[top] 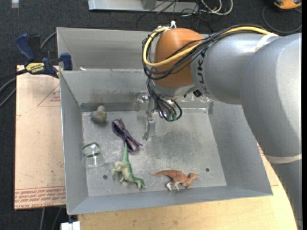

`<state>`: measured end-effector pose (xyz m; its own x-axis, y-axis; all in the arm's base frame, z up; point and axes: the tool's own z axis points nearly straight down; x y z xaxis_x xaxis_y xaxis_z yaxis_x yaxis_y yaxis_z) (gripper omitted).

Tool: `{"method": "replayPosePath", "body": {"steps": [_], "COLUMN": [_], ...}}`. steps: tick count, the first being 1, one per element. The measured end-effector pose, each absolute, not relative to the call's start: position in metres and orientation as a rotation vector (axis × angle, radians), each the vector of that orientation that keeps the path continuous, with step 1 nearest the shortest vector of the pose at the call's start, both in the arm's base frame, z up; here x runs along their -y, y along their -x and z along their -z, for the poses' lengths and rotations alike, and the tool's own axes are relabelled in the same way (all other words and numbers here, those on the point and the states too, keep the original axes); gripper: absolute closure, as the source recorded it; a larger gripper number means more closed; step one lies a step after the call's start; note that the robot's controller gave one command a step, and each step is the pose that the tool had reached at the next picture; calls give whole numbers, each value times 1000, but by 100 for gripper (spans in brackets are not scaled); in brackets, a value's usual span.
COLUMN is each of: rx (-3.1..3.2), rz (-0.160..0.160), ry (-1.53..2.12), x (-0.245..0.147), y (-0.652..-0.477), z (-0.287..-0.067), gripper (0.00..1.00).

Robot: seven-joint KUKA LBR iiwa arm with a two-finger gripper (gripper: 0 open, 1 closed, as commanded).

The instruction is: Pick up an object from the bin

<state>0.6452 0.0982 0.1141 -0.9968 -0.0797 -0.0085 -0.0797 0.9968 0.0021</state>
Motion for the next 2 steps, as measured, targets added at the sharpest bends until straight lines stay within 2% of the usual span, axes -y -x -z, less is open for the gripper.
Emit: {"method": "replayPosePath", "body": {"steps": [1,2], "rx": [-3138,-3132], "rz": [-5,-10], "ry": [3,-62], "x": [-117,-167], "y": [-632,-597], "z": [-116,-71], "gripper": [0,0]}}
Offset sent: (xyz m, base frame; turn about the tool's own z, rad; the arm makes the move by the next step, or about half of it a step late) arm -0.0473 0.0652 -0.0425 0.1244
